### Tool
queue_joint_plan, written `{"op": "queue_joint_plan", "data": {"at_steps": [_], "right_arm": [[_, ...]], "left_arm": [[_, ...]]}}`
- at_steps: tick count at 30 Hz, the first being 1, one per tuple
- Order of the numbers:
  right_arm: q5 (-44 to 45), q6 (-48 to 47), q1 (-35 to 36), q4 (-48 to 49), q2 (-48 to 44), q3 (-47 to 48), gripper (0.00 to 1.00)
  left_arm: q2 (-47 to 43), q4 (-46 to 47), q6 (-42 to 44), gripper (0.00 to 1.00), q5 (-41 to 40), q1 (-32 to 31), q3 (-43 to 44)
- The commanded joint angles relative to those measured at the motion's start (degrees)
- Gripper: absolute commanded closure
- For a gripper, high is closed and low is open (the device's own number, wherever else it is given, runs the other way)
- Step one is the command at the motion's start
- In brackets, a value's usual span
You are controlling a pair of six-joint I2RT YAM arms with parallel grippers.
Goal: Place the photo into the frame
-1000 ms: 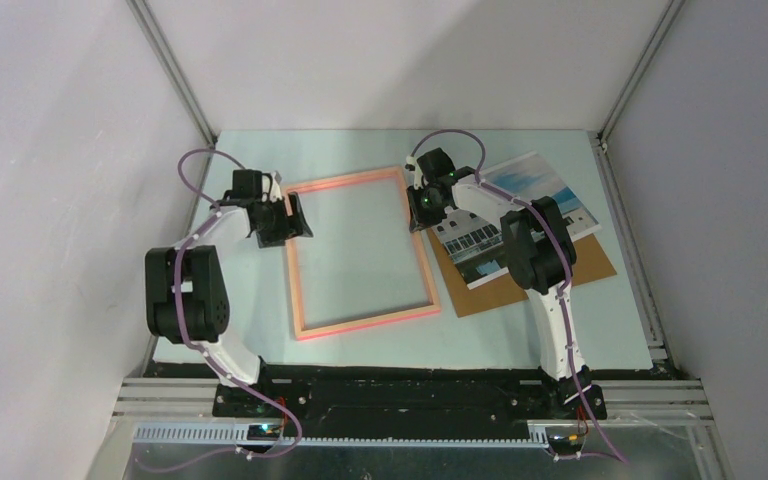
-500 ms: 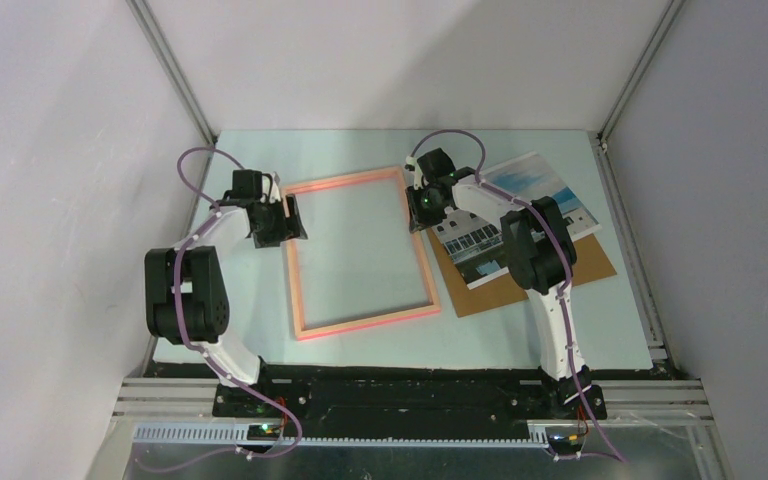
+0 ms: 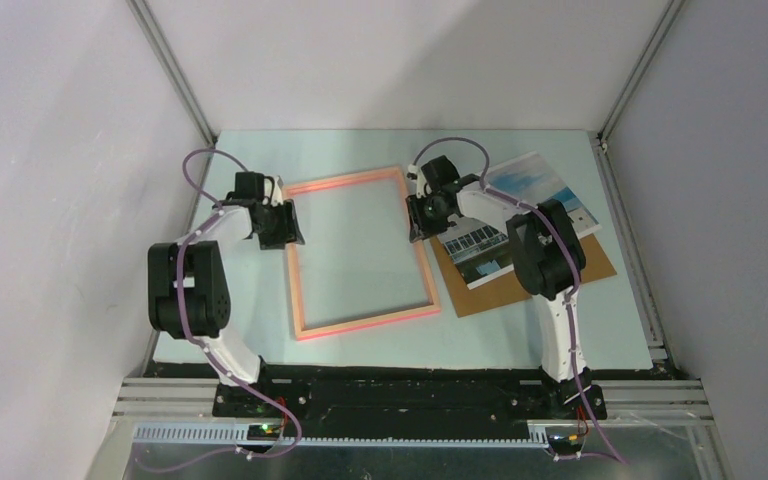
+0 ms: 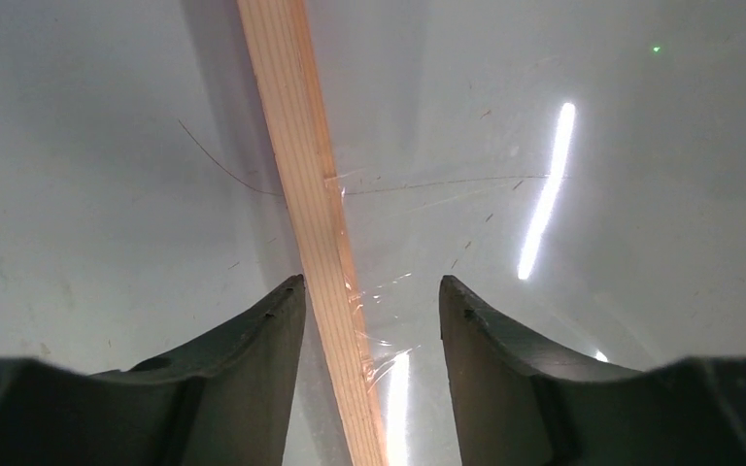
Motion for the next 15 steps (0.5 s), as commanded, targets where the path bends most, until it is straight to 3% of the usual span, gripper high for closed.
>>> {"op": "queue_joint_plan", "data": {"at_steps": [1, 6, 12, 15], "right_arm": [[-1.79, -0.92, 0.09, 2.22, -4.21, -2.31, 0.58], [-4.33, -1.47, -0.56, 3.42, -5.90, -4.98, 0.56], [-9.10, -2.63, -1.34, 3.79, -7.12, -7.79, 0.51], [-11.39, -3.10, -1.32, 3.96, -7.66, -9.14, 0.50]], "left_arm": [[1.19, 0.05, 1.41, 0.44, 0.83, -0.08, 0.03], [2.33, 0.05, 1.24, 0.52, 0.57, -0.12, -0.62], [3.23, 0.09, 1.70, 0.74, 0.15, -0.12, -1.00], [3.41, -0.12, 1.89, 0.79, -0.71, -0.11, -0.58]]}}
